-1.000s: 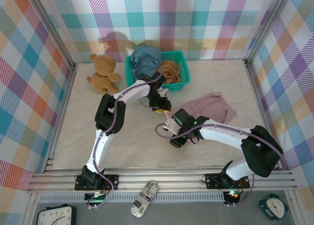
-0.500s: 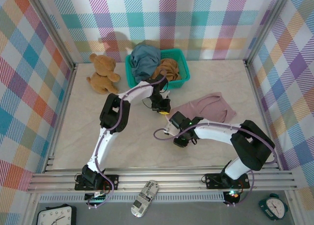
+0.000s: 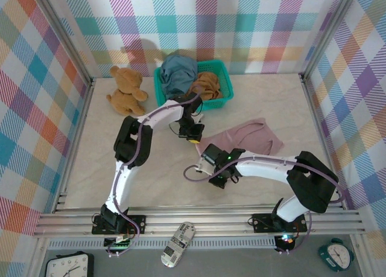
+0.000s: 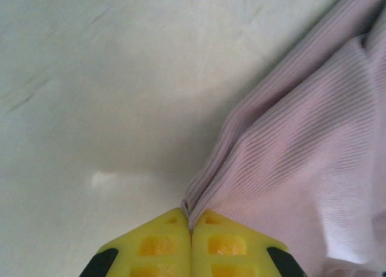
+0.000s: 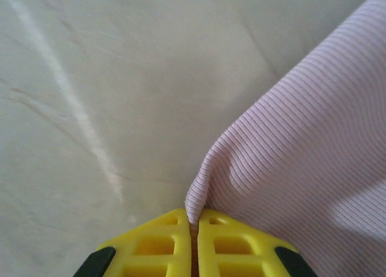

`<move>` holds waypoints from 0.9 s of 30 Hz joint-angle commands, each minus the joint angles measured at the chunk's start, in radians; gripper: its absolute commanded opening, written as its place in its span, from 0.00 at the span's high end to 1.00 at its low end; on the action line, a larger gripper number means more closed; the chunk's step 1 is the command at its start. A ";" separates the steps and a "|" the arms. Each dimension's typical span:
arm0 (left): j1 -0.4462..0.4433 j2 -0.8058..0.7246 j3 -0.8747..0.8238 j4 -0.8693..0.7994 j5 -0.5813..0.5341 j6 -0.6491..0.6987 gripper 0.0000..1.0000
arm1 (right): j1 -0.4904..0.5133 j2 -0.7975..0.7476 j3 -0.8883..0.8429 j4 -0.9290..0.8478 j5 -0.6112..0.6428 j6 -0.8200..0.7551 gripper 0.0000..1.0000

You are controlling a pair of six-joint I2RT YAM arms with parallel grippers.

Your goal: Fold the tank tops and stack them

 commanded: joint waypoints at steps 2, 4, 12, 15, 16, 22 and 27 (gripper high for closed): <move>0.033 -0.178 -0.101 -0.051 -0.145 0.000 1.00 | 0.108 0.043 0.093 -0.024 -0.025 0.080 0.91; 0.046 -0.232 -0.150 -0.068 -0.197 -0.008 1.00 | 0.140 0.052 0.110 0.001 -0.042 0.126 0.91; 0.090 -0.439 -0.308 -0.125 -0.248 -0.048 1.00 | 0.196 -0.018 0.140 0.125 -0.190 0.318 0.91; 0.089 -0.485 -0.305 -0.139 -0.268 -0.068 1.00 | 0.133 -0.076 0.115 0.218 -0.381 0.446 0.90; 0.089 -0.489 -0.287 -0.145 -0.271 -0.074 1.00 | 0.120 -0.092 0.108 0.230 -0.413 0.465 0.90; 0.087 -0.440 -0.187 -0.135 -0.238 -0.122 1.00 | -0.064 -0.145 0.066 0.279 -0.752 0.649 0.90; 0.040 -0.315 -0.024 -0.127 -0.204 -0.129 1.00 | -0.181 -0.179 0.017 0.229 -0.788 0.617 0.89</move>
